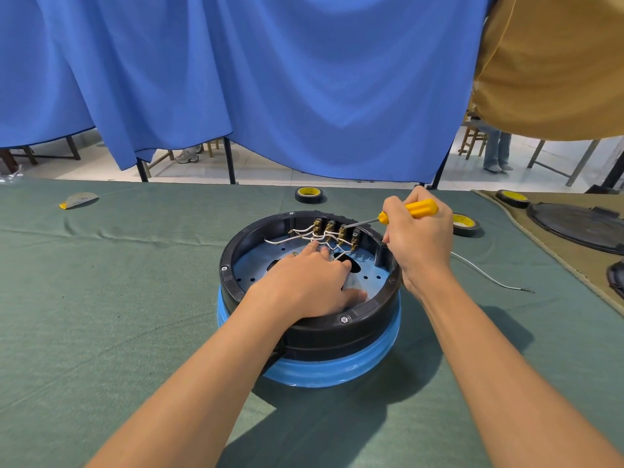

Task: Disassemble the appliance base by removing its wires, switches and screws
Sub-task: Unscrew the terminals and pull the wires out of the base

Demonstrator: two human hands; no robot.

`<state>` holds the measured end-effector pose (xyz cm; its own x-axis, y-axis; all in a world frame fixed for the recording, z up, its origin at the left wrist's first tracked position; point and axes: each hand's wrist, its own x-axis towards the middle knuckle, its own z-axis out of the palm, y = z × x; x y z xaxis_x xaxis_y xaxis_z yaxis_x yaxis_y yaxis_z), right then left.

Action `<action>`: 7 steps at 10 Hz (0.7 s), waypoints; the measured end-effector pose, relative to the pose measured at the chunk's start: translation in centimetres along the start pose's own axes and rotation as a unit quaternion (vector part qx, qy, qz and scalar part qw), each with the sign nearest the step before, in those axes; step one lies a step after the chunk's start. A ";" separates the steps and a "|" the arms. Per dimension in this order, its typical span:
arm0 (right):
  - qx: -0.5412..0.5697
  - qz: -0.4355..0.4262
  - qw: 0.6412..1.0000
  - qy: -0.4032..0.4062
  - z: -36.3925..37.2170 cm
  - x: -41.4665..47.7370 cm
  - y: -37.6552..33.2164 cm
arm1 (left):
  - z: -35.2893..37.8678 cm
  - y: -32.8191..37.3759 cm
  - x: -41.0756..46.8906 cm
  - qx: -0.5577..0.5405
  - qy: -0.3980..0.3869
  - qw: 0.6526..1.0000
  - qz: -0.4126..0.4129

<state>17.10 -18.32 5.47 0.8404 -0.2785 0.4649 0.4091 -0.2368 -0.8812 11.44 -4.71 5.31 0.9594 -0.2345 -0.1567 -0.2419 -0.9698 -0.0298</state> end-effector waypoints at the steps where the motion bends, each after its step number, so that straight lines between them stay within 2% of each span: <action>1: 0.066 0.089 0.994 -0.013 0.0 0.7 -0.2 | 0.0 0.0 0.0 -0.001 0.000 1.000 0.000; 2: 0.088 0.120 0.989 -0.017 0.1 0.9 -0.3 | -0.1 0.0 0.0 -0.002 -0.001 1.000 0.001; 4: 0.098 0.080 0.992 0.007 0.1 0.3 0.2 | 0.0 0.0 0.0 -0.001 0.000 1.000 -0.002; 7: -0.002 -0.008 1.000 0.008 0.4 0.2 -0.2 | 0.2 -0.1 0.1 -0.007 0.005 1.000 -0.001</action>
<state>17.32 -17.94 5.67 0.8279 -0.2889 0.4807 0.4216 -0.2448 -0.8731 11.53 -4.63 5.10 0.9613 -0.2332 -0.1468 -0.2380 -0.9711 -0.0159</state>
